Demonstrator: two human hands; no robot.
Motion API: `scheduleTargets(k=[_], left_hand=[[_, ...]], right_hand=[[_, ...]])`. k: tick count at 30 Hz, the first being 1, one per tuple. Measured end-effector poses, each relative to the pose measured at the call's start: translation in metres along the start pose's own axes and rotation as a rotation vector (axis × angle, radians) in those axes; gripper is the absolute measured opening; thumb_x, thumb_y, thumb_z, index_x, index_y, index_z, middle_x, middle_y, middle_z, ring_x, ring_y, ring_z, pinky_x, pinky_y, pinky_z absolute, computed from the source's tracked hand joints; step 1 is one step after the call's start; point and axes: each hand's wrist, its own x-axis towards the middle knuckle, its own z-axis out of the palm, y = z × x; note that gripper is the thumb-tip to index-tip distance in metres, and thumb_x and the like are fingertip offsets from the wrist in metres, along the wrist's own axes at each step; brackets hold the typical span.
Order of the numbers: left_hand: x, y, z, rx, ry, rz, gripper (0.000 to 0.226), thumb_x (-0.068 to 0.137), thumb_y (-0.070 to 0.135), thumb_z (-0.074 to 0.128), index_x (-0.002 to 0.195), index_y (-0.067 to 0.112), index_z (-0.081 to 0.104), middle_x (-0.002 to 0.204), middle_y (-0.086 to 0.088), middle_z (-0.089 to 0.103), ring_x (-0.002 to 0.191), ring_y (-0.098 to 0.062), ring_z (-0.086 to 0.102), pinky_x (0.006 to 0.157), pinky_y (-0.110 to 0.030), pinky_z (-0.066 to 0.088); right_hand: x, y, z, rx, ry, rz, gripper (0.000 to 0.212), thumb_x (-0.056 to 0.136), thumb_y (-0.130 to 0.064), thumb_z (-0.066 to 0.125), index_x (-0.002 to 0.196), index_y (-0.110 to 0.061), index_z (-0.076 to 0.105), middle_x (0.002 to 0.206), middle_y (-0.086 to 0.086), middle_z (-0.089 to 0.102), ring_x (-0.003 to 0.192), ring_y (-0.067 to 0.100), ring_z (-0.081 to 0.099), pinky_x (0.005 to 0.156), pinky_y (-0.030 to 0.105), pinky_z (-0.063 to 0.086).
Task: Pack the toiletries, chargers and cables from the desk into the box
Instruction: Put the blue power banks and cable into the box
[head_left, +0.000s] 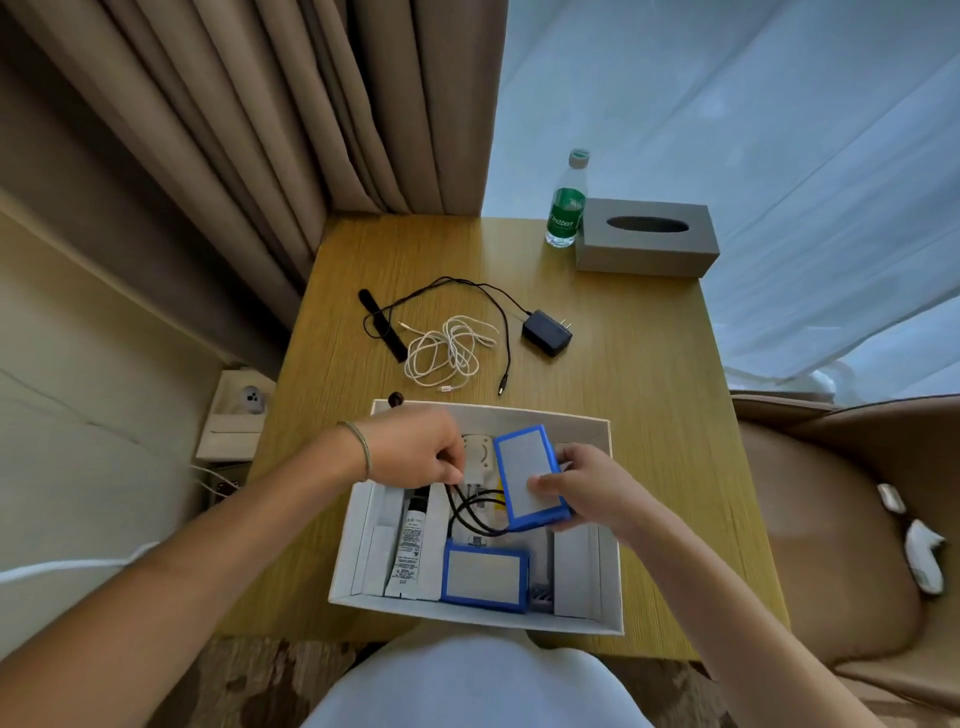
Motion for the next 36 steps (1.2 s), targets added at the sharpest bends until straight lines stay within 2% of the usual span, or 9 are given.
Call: scheduleTargets(k=[4,8,11,19,24,27,31,33,36], left_hand=[[0.006,0.011,0.021,0.266,0.104,0.039,0.017,0.092,0.017,0.060,0.089,0.024,0.075,0.085,0.008,0.065,0.083,-0.015,0.058,0.073,-0.029,0.047],[0.018,0.019,0.041,0.582,0.232,0.199,0.017,0.087,0.010,0.063,0.087,0.023,0.074,0.085,0.002,0.063,0.097,-0.023,0.052,0.101,-0.039,0.042],[0.022,0.020,0.047,0.751,0.243,0.296,0.021,0.082,0.003,0.061,0.079,0.021,0.073,0.073,0.002,0.065,0.092,-0.022,0.055,0.123,-0.053,0.014],[0.027,0.009,0.057,0.942,0.246,0.423,0.024,0.079,0.005,0.060,0.068,0.022,0.072,0.056,0.005,0.058,0.087,-0.023,0.053,0.120,-0.064,0.008],[0.025,0.004,0.055,1.002,0.289,0.449,0.018,0.078,0.010,0.071,0.066,0.023,0.072,0.056,0.005,0.060,0.090,-0.025,0.056,0.113,-0.057,0.027],[0.023,0.003,0.057,1.049,0.247,0.481,0.012,0.077,0.017,0.078,0.067,0.022,0.073,0.060,0.003,0.067,0.098,-0.029,0.056,0.107,-0.054,0.034],[0.023,-0.005,0.060,1.093,0.232,0.505,0.005,0.079,0.024,0.078,0.075,0.024,0.075,0.074,0.003,0.074,0.105,-0.029,0.054,0.106,-0.052,0.033],[0.025,-0.013,0.064,1.092,0.261,0.515,0.005,0.082,0.021,0.074,0.078,0.023,0.076,0.083,0.002,0.074,0.106,-0.028,0.053,0.109,-0.053,0.028],[0.030,-0.027,0.074,1.072,0.407,0.529,0.012,0.091,0.015,0.063,0.091,0.019,0.074,0.122,-0.010,0.065,0.127,-0.034,0.044,0.116,-0.056,0.019]], right_hand=[[0.014,0.014,0.018,-0.250,0.085,-0.043,0.019,0.089,-0.023,0.069,0.083,-0.027,0.052,0.086,0.000,0.065,0.075,0.014,0.068,0.058,0.029,0.062],[0.029,0.031,0.032,-0.251,0.145,0.019,0.019,0.090,-0.025,0.068,0.084,-0.026,0.050,0.086,-0.001,0.064,0.073,0.015,0.066,0.066,0.039,0.064],[0.037,0.040,0.036,-0.283,0.182,0.062,0.025,0.093,-0.029,0.065,0.106,-0.015,0.050,0.099,0.004,0.064,0.075,0.016,0.065,0.066,0.040,0.064],[0.043,0.036,0.045,-0.346,0.172,0.117,0.033,0.101,-0.035,0.052,0.119,-0.011,0.038,0.100,0.016,0.068,0.083,0.033,0.072,0.067,0.046,0.063],[0.033,0.020,0.043,-0.924,0.319,-0.039,0.018,0.101,-0.028,0.052,0.109,-0.013,0.059,0.090,0.004,0.066,0.081,0.023,0.067,0.060,0.032,0.046],[0.026,0.006,0.036,-0.784,0.556,-0.466,0.015,0.098,-0.019,0.055,0.113,-0.020,0.056,0.069,-0.004,0.061,0.058,0.016,0.061,0.048,0.027,0.039],[0.028,-0.009,0.030,-0.825,0.369,-0.772,0.052,0.097,-0.020,0.061,0.147,-0.027,0.046,0.106,-0.004,0.072,0.086,0.018,0.069,0.068,0.034,0.058],[0.031,-0.013,0.030,-0.903,0.426,-0.778,0.035,0.097,-0.025,0.061,0.132,-0.023,0.060,0.108,-0.001,0.073,0.092,0.021,0.069,0.070,0.036,0.058],[0.034,-0.016,0.032,-0.993,0.512,-0.808,0.007,0.088,-0.024,0.074,0.093,-0.020,0.072,0.079,-0.003,0.067,0.067,0.017,0.060,0.053,0.031,0.050]])
